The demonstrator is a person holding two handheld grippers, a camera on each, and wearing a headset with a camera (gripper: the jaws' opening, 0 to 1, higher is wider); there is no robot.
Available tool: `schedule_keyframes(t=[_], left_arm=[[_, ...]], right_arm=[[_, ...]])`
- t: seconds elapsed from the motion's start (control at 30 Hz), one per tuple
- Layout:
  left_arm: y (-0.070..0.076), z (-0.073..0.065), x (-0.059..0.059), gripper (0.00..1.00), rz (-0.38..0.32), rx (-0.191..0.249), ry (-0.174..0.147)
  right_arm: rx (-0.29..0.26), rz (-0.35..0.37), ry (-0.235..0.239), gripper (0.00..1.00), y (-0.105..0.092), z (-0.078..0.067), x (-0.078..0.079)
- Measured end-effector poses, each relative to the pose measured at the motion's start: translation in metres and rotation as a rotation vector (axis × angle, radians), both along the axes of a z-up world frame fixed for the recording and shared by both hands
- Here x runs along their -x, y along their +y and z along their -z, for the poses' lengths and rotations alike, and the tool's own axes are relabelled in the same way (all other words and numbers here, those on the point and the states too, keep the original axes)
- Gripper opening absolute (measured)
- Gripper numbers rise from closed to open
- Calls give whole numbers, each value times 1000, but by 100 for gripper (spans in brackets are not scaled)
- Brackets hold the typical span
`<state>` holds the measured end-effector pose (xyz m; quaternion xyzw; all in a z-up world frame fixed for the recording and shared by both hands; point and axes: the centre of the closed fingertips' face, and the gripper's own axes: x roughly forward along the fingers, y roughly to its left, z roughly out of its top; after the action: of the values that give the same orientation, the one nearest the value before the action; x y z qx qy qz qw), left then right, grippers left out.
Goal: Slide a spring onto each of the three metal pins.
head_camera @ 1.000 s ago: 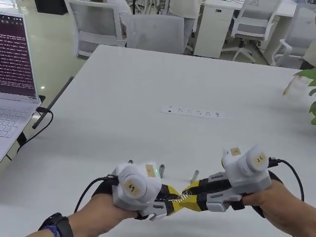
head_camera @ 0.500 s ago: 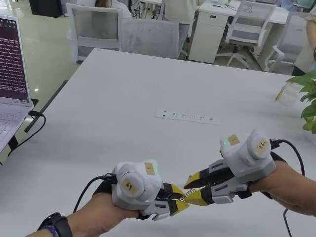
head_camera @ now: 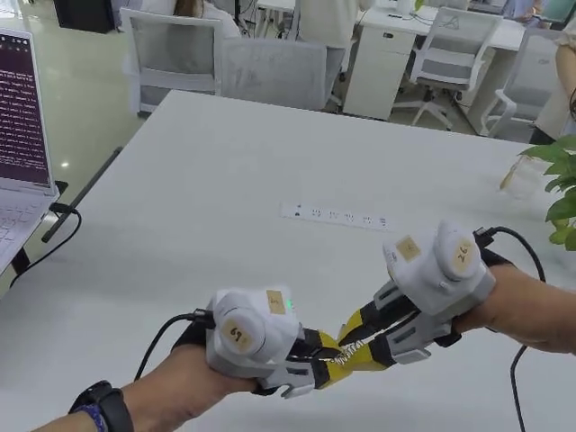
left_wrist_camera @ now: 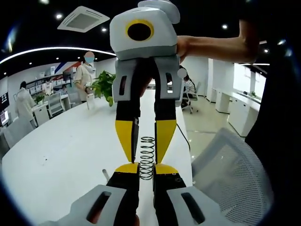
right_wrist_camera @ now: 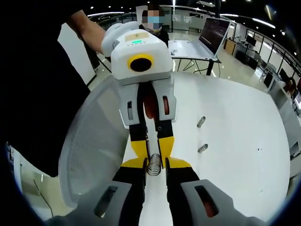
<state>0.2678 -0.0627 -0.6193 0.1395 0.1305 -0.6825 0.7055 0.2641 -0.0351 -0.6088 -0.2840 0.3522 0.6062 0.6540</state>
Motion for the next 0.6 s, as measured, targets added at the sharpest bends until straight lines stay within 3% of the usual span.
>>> schedule_keyframes(t=[0.2,0.6], left_arm=[[-2,-8,-5,2,-16,27,3],[-3,-9,-9,2,-16,25,0]], right_arm=[[23,-33,-8,9,-3,-4,-1],[51,-61,-19,8,-4,-5,-5]])
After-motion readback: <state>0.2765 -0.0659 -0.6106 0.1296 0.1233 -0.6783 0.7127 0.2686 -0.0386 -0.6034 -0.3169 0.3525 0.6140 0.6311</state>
